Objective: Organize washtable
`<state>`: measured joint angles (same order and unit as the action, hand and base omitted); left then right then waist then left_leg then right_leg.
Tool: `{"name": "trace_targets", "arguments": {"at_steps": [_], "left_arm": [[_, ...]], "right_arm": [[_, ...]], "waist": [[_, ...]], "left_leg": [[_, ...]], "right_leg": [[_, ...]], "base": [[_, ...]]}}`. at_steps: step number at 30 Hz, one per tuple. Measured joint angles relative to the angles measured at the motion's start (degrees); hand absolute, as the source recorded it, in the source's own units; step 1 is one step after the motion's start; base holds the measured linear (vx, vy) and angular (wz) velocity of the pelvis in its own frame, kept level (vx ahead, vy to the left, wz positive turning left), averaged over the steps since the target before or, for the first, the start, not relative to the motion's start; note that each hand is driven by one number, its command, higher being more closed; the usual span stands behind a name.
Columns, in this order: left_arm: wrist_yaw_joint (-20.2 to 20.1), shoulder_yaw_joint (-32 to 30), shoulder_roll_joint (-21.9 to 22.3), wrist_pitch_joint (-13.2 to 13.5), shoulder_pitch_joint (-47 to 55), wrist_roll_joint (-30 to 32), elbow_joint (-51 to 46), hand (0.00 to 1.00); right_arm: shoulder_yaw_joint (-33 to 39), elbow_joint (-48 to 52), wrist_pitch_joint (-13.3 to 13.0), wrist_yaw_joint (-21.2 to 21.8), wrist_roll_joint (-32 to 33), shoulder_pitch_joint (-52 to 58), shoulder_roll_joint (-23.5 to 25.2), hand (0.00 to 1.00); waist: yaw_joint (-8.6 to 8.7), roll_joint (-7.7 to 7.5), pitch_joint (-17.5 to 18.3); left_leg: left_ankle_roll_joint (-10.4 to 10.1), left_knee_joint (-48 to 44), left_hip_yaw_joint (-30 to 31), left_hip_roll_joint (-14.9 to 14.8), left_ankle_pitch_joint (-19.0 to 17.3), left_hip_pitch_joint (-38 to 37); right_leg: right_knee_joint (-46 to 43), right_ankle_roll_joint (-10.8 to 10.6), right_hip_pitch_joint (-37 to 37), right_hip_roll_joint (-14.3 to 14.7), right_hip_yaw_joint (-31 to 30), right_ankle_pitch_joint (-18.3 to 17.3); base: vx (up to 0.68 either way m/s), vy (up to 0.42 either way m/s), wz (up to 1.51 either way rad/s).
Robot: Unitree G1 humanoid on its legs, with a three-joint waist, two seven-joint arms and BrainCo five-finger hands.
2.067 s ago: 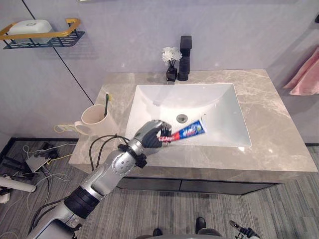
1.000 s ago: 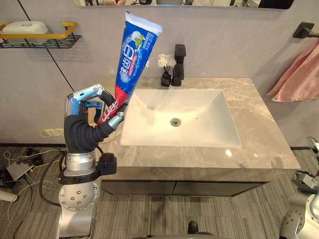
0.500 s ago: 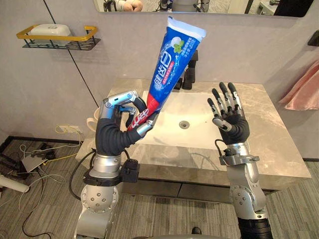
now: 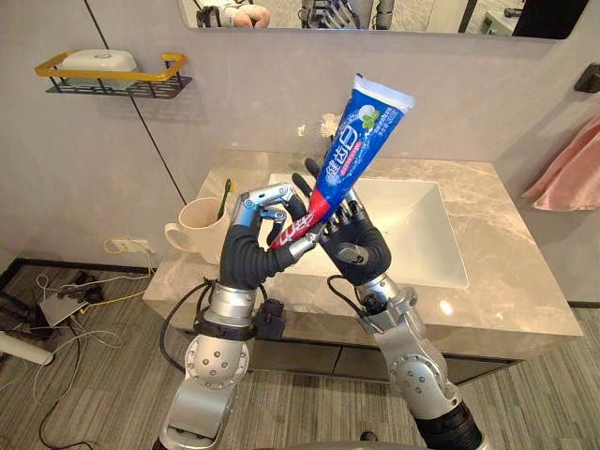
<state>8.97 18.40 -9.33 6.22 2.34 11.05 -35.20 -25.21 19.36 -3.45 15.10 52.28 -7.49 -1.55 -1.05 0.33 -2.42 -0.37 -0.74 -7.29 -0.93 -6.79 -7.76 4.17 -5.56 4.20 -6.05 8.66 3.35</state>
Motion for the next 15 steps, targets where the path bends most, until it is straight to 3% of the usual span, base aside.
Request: {"name": "trace_targets", "arguments": {"at_steps": [15], "left_arm": [[0.0,-0.1,0.1,2.3,0.8,0.9,2.2,1.00]], "right_arm": [[0.3,-0.8,-0.1,-0.4,1.7,-2.2,-1.2,0.00]], "waist": [[-0.04,-0.92,0.8]], "left_leg": [[0.0,0.9,0.6,0.0,0.8,0.0]], "right_leg": [[0.0,0.0,-0.1,0.1,0.5,0.0]], "base": [[-0.03,-0.021,0.02]]}}
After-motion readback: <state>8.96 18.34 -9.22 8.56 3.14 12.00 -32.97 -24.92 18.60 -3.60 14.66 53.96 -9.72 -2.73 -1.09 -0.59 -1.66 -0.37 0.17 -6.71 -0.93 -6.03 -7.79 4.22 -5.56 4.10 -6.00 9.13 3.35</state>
